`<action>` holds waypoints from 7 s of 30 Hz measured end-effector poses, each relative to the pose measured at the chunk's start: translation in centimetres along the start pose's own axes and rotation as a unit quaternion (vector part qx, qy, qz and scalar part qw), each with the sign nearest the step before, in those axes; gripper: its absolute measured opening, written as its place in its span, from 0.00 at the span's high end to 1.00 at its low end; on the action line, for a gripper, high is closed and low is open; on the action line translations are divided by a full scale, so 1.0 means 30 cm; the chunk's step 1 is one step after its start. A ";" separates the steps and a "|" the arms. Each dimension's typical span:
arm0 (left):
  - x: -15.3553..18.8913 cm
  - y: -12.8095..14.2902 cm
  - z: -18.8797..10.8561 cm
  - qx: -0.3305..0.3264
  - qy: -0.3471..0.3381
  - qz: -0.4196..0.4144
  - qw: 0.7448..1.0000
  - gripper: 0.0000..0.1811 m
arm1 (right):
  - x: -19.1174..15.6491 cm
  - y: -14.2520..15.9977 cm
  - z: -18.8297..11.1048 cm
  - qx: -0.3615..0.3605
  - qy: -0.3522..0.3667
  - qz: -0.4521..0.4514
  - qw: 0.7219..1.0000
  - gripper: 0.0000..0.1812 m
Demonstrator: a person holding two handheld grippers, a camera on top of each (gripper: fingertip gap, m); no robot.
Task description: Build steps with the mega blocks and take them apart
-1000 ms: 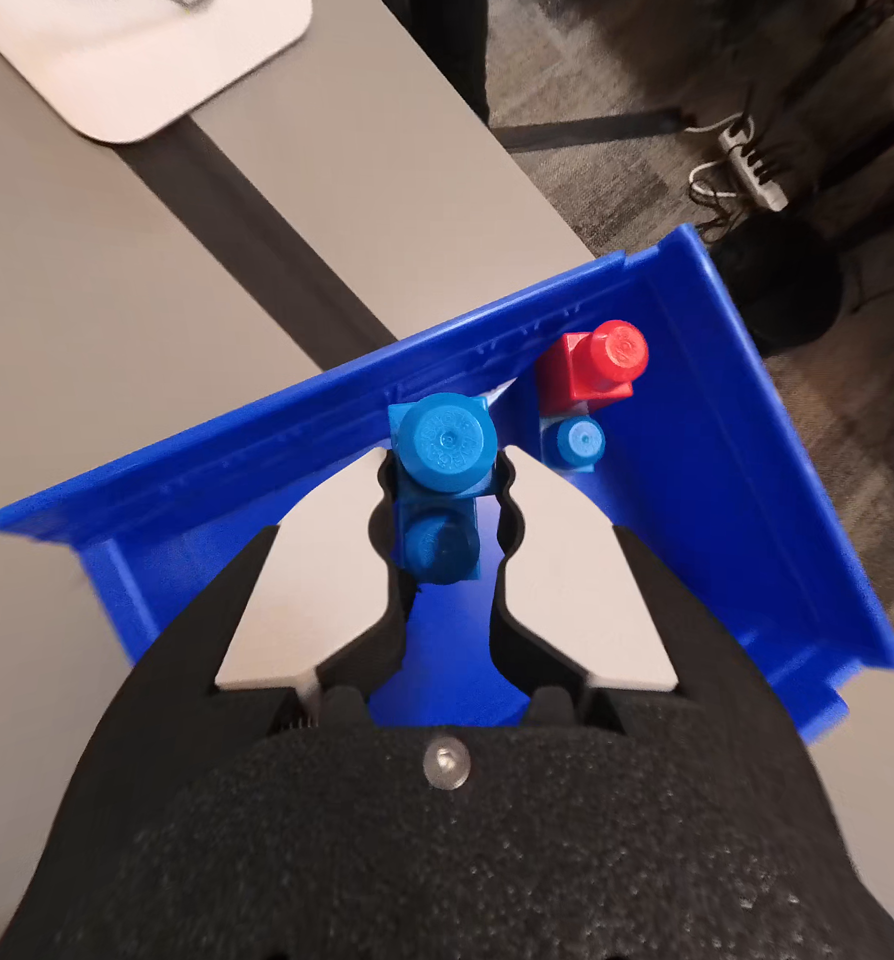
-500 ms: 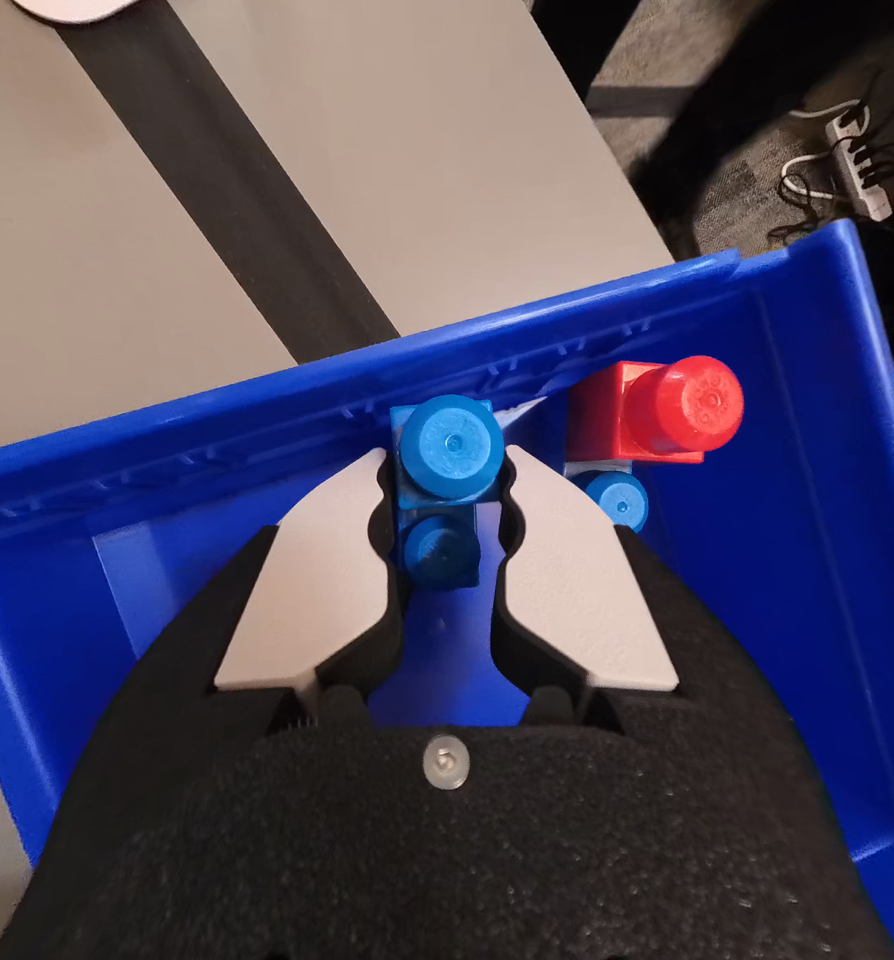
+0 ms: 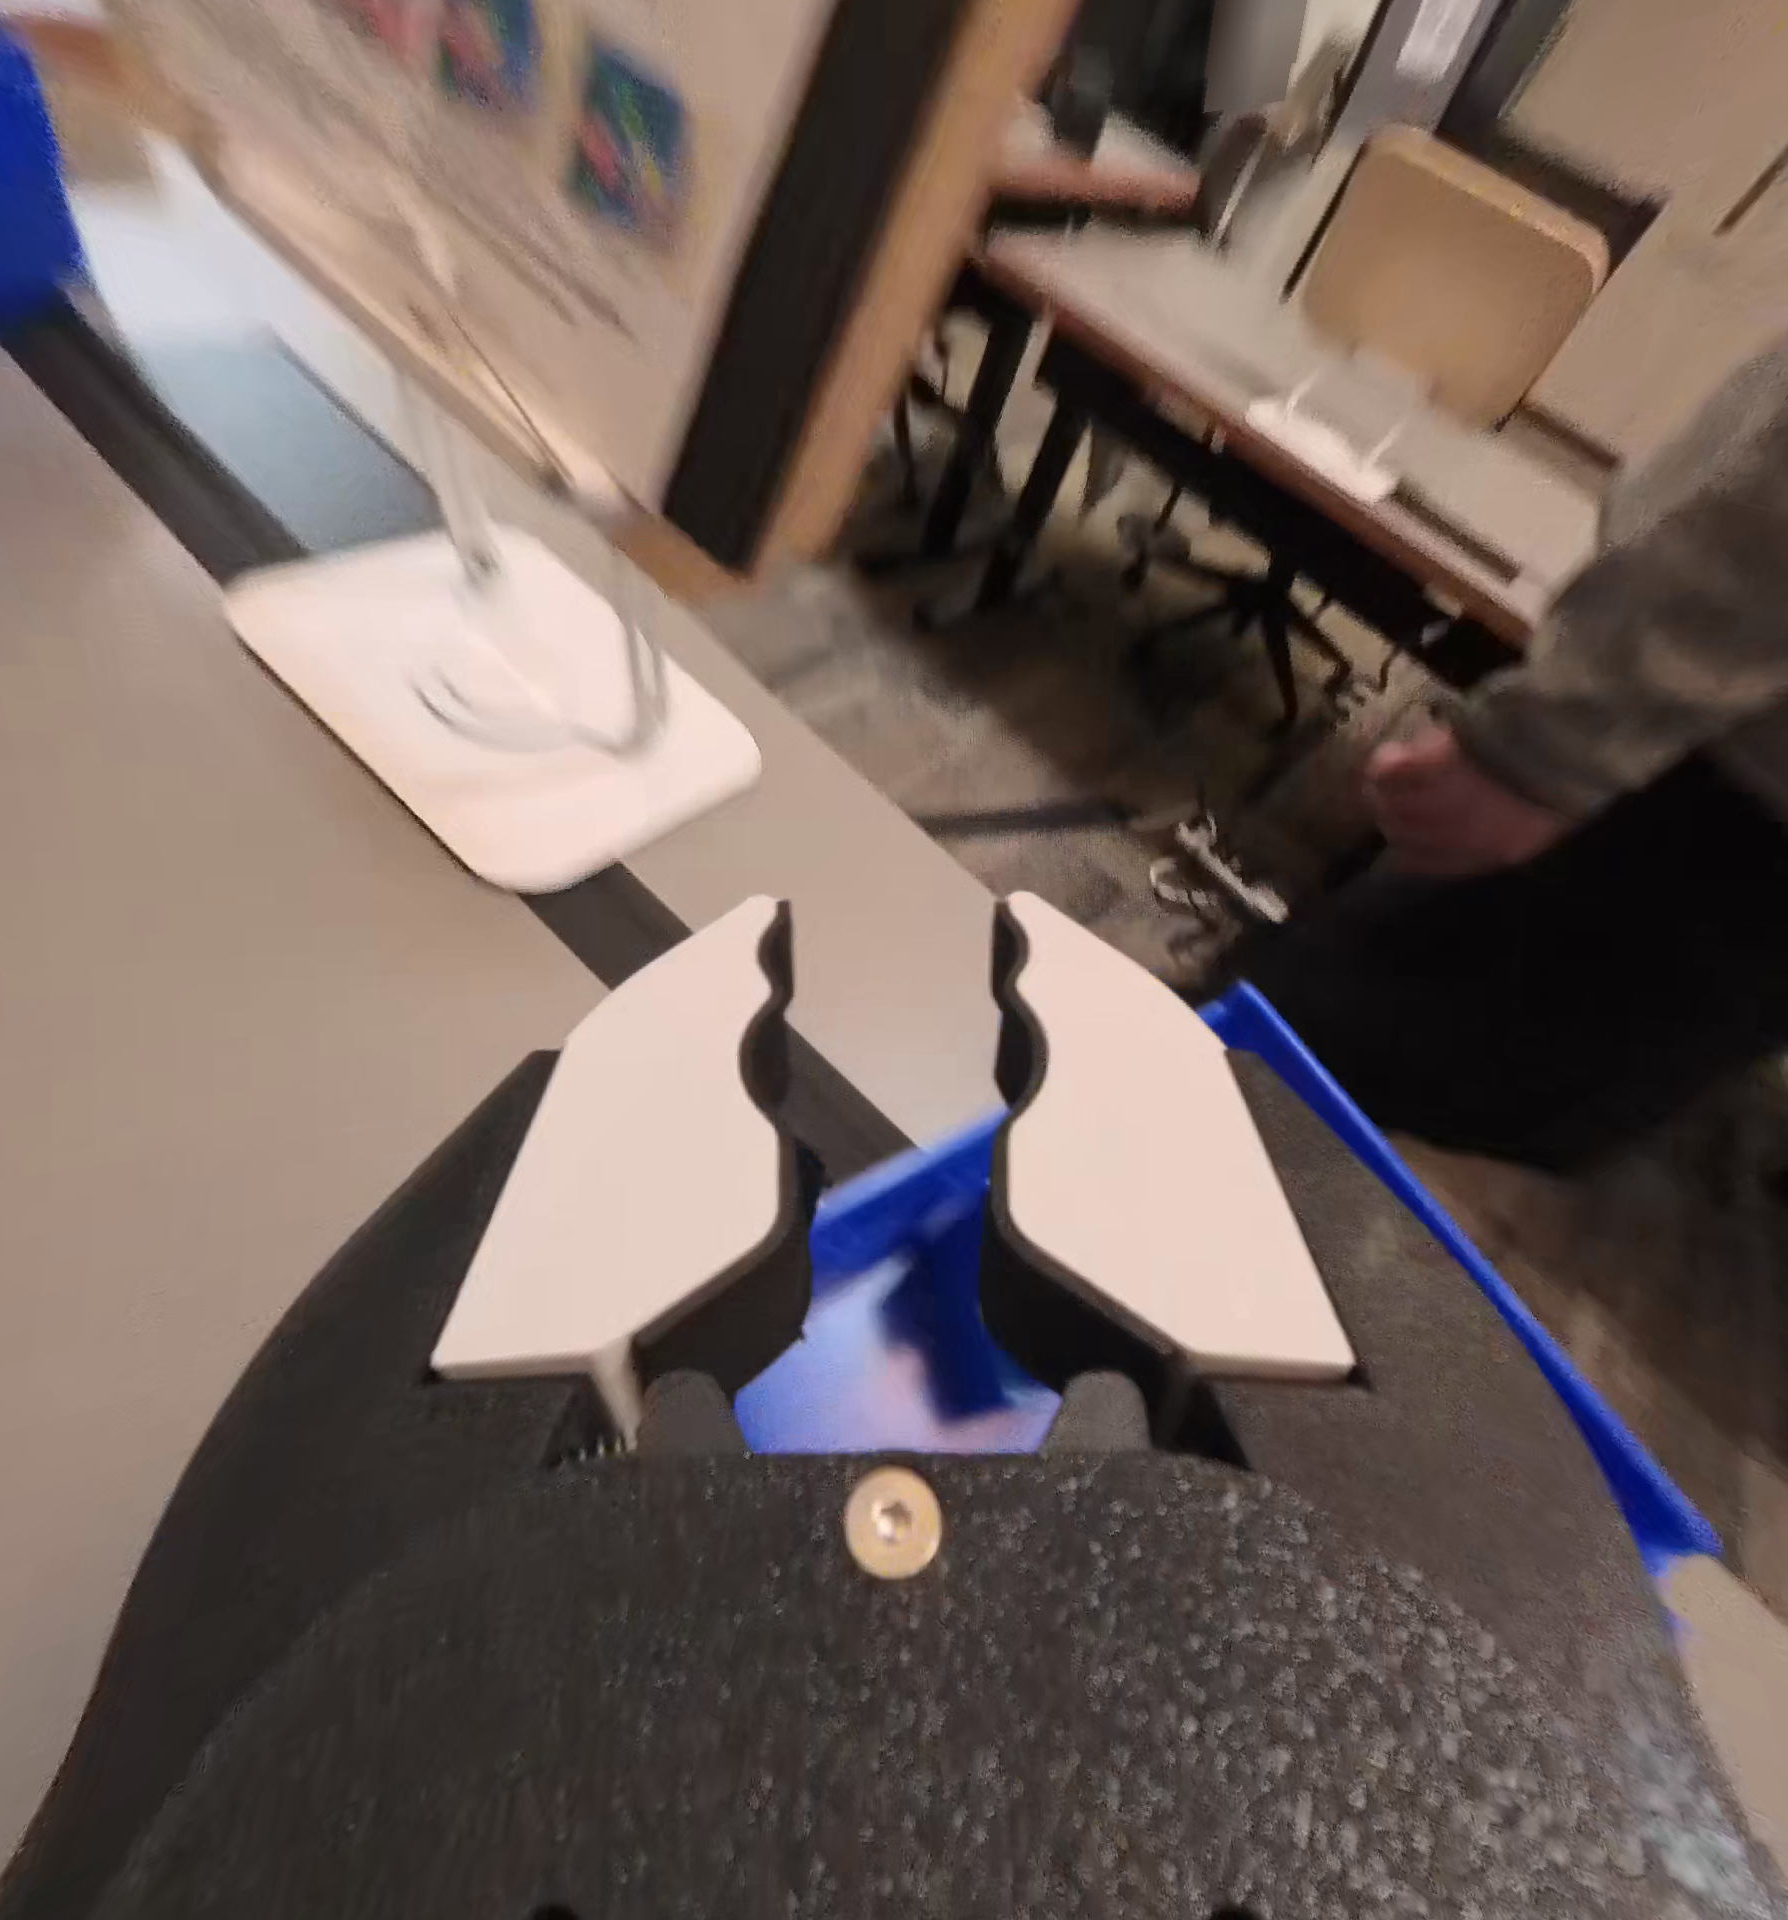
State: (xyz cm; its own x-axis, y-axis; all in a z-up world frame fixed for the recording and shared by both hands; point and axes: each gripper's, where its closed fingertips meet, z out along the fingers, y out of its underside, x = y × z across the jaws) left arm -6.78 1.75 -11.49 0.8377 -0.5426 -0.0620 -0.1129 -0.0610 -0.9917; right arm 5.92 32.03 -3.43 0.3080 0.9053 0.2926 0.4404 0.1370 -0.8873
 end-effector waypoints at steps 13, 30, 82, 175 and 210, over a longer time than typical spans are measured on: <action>-0.100 -0.030 -0.048 0.028 -0.062 -0.031 0.997 1.00 | -0.764 -0.018 0.028 0.141 -0.015 0.216 0.966 1.00; -0.953 0.001 -0.809 -0.250 -0.293 -0.034 0.922 0.84 | -0.841 0.078 0.046 0.104 -0.089 0.160 0.977 1.00; 0.147 0.201 -0.106 -0.470 0.113 0.176 0.858 0.80 | -1.292 0.060 -0.025 0.034 -0.275 -0.118 0.954 0.73; 0.242 -0.107 -0.110 -0.130 0.200 0.071 0.969 0.81 | -1.295 -0.089 -0.141 0.147 -0.351 -0.014 0.925 0.80; 0.155 0.038 -0.109 -0.101 0.170 -0.021 0.980 0.81 | -1.262 0.320 -0.019 -0.115 -0.339 -0.133 0.924 0.80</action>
State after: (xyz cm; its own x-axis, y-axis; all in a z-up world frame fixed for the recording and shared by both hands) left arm -4.76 -3.57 -12.53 0.6213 -0.7817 0.0543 -0.2143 -0.2361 -0.9478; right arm -1.02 -1.15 -22.81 -0.4015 0.9067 0.1292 0.6161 0.3718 -0.6944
